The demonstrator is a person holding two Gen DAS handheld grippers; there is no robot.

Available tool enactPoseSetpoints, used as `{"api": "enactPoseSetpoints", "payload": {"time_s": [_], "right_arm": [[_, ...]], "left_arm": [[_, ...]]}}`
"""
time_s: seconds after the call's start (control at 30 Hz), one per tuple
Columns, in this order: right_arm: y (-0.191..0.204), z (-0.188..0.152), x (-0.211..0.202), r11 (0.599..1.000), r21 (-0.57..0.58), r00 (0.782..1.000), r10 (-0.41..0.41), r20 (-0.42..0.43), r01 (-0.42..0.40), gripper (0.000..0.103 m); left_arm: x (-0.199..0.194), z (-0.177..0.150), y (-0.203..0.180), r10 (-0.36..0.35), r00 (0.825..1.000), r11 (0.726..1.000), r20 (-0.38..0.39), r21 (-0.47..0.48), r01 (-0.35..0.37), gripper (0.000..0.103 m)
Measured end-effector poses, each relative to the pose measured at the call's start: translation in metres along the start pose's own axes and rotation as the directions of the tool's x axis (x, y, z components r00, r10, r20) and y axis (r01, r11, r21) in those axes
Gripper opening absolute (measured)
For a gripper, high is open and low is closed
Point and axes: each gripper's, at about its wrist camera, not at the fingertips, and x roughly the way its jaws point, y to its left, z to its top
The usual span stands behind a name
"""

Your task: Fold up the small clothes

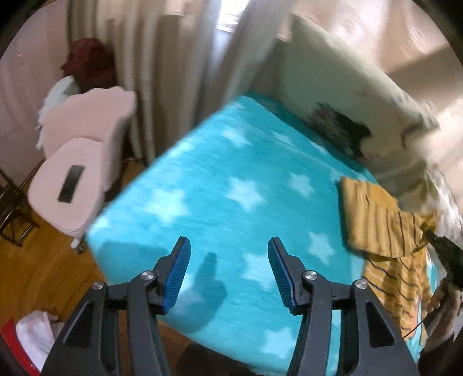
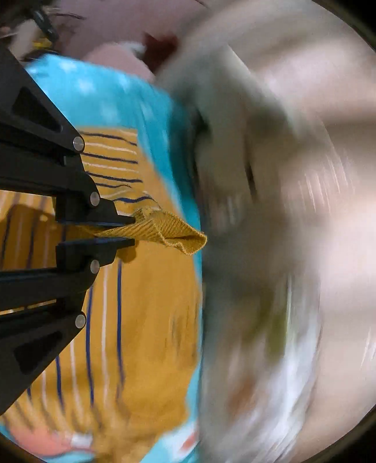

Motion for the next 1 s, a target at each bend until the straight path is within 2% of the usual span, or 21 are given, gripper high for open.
{"api": "enactPoseSetpoints", "payload": {"time_s": [0.1, 0.17, 0.3, 0.37, 0.47, 0.6, 0.67, 0.73, 0.83, 0.87, 0.93, 1.0], "right_arm": [[-0.1, -0.002, -0.016, 0.984, 0.141, 0.994, -0.11, -0.006, 0.11, 0.008], [-0.143, -0.01, -0.02, 0.962, 0.222, 0.987, -0.157, -0.024, 0.159, 0.008], [-0.209, -0.025, -0.02, 0.928, 0.315, 0.98, -0.185, -0.073, 0.199, 0.007], [-0.224, -0.031, -0.015, 0.924, 0.329, 0.98, -0.173, -0.096, 0.195, 0.007], [-0.236, -0.038, -0.007, 0.916, 0.347, 0.978, -0.167, -0.127, 0.202, 0.008], [-0.246, -0.044, -0.022, 0.903, 0.405, 0.988, -0.111, -0.109, 0.146, 0.009], [-0.239, -0.047, -0.029, 0.917, 0.386, 0.991, -0.063, -0.117, 0.104, 0.014], [-0.232, -0.06, -0.038, 0.939, 0.34, 0.989, -0.002, -0.147, 0.052, 0.029], [-0.218, -0.093, -0.059, 0.968, 0.244, 0.965, 0.111, -0.237, -0.052, 0.043], [-0.212, -0.105, -0.067, 0.974, 0.211, 0.952, 0.134, -0.274, -0.076, 0.044], [-0.203, -0.135, -0.077, 0.983, 0.148, 0.924, 0.151, -0.351, -0.105, 0.044], [-0.196, -0.161, -0.087, 0.991, 0.083, 0.906, 0.128, -0.405, -0.103, 0.045]], "left_arm": [[0.007, -0.013, -0.035, -0.018, 0.999, 0.999, -0.029, 0.047, 0.02, 0.054], [0.011, -0.023, -0.056, -0.033, 0.998, 0.997, -0.054, 0.072, 0.037, 0.054], [0.022, -0.045, -0.1, -0.048, 0.994, 0.989, -0.099, 0.135, 0.061, 0.054], [0.029, -0.058, -0.119, -0.051, 0.991, 0.985, -0.122, 0.161, 0.07, 0.054], [0.041, -0.081, -0.147, -0.061, 0.983, 0.977, -0.174, 0.192, 0.095, 0.054], [0.053, -0.107, -0.17, -0.069, 0.973, 0.97, -0.221, 0.214, 0.118, 0.055], [0.059, -0.12, -0.175, -0.08, 0.966, 0.971, -0.247, 0.201, 0.131, 0.057], [0.065, -0.132, -0.179, -0.088, 0.959, 0.973, -0.27, 0.184, 0.141, 0.059], [0.07, -0.153, -0.182, -0.092, 0.952, 0.975, -0.292, 0.169, 0.146, 0.059], [0.072, -0.159, -0.184, -0.094, 0.95, 0.975, -0.297, 0.164, 0.148, 0.059], [0.072, -0.171, -0.186, -0.102, 0.947, 0.976, -0.304, 0.156, 0.155, 0.06], [0.066, -0.182, -0.191, -0.107, 0.954, 0.972, -0.278, 0.173, 0.16, 0.067]]}}
